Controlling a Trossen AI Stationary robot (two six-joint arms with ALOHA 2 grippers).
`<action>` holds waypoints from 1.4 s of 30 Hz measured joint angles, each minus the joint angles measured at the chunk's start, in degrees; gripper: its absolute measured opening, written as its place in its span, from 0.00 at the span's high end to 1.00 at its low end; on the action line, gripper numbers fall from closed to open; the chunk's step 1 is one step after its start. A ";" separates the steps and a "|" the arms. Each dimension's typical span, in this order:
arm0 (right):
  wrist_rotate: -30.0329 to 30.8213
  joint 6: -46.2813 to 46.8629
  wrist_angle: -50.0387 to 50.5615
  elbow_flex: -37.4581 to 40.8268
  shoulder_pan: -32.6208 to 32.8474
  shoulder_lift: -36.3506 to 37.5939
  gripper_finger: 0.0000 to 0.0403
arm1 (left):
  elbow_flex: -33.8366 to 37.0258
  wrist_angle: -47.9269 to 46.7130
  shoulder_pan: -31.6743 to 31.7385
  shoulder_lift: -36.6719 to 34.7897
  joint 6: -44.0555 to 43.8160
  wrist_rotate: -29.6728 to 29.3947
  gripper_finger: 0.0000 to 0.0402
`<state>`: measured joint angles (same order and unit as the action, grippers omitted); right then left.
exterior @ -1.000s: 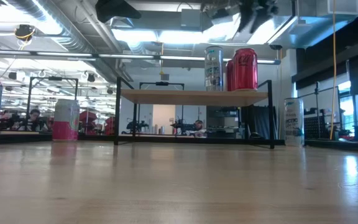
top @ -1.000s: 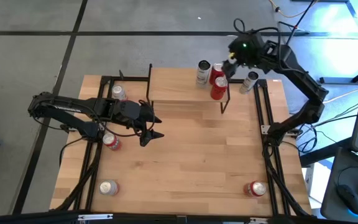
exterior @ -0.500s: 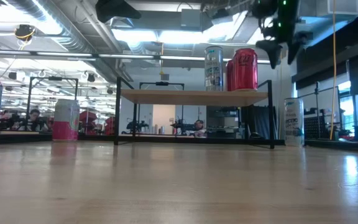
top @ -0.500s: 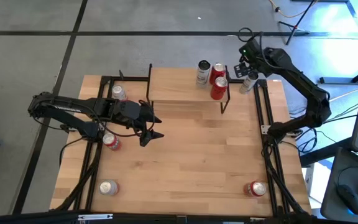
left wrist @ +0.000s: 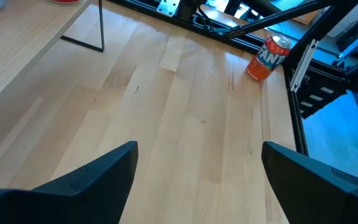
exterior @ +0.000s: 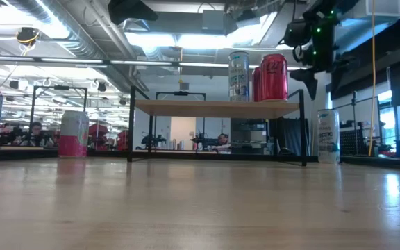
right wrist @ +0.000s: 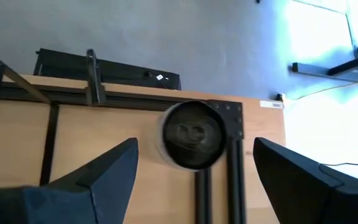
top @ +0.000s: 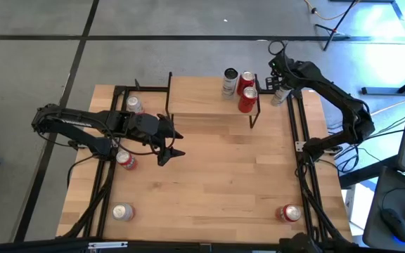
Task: Place canned beverage on shelf
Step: Put the white and blue soda can aligned with the other white and blue soda can on the shelf
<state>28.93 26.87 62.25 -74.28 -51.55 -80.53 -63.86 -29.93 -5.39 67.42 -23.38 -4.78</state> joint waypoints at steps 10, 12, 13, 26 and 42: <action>-0.09 2.61 -4.12 3.48 -2.42 -0.20 0.25 | 0.00 -0.04 -0.02 0.00 0.02 0.00 0.16; -0.15 2.62 -5.45 3.49 -2.64 -0.22 0.25 | 0.00 -0.10 0.00 0.02 0.04 -0.02 0.16; -0.66 2.64 -6.00 3.47 -2.64 -0.22 0.25 | -0.01 -0.08 -0.01 0.02 0.04 -0.01 0.16; 0.36 2.84 -5.95 3.47 -3.66 -4.78 0.25 | -0.02 -0.03 0.00 0.02 0.07 -0.46 0.16; 4.27 2.43 -4.60 3.46 -3.61 -9.81 0.25 | -0.02 -0.09 0.00 0.02 -0.03 -0.46 0.16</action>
<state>33.19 29.30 57.64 -70.82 -55.16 -90.34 -63.88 -30.02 -5.39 67.44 -23.40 -5.23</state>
